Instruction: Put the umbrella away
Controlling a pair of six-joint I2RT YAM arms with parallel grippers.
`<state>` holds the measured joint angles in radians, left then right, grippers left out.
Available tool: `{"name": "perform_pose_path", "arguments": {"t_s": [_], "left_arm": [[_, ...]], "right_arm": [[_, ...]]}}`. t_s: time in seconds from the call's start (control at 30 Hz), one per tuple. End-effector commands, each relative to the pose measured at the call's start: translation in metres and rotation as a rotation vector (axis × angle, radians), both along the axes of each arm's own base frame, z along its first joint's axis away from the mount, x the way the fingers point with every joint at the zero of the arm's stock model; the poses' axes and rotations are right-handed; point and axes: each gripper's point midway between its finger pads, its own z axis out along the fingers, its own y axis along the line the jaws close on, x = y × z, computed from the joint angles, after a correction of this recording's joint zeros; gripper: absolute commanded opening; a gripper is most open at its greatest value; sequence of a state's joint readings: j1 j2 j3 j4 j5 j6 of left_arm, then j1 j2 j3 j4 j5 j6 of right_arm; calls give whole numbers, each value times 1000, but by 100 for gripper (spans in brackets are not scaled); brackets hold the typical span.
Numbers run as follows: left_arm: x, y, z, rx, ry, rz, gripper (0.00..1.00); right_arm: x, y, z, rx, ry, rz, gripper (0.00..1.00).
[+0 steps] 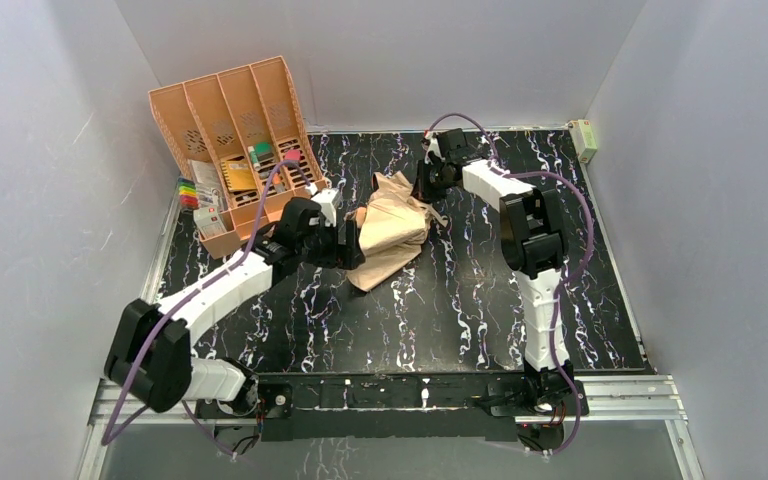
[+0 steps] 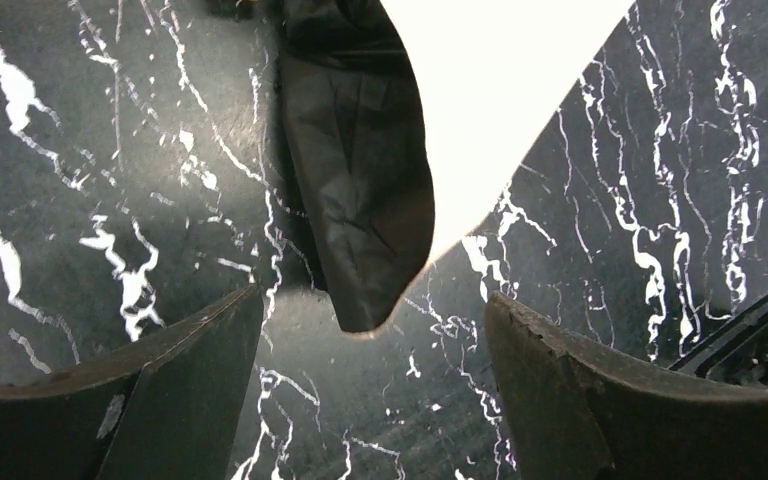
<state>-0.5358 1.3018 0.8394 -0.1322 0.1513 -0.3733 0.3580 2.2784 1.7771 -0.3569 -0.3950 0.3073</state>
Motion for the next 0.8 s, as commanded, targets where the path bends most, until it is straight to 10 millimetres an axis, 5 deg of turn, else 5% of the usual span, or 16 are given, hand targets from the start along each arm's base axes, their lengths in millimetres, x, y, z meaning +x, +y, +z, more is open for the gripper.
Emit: {"name": "perform_pose_path", "arguments": {"t_s": [0.0, 0.27, 0.47, 0.63, 0.77], "left_arm": [[43, -2, 16, -46, -44, 19, 80], [110, 4, 5, 22, -35, 111, 69], [157, -21, 3, 5, -46, 27, 69], [172, -44, -23, -19, 25, -55, 69], [163, -58, -47, -56, 106, -118, 69]], "right_arm": [[7, -4, -9, -51, -29, 39, 0], [-2, 7, -14, -7, -19, 168, 0], [-5, 9, -17, -1, -17, 206, 0], [-10, 9, -18, 4, -7, 219, 0], [-11, 7, -15, -1, -15, 227, 0]]}}
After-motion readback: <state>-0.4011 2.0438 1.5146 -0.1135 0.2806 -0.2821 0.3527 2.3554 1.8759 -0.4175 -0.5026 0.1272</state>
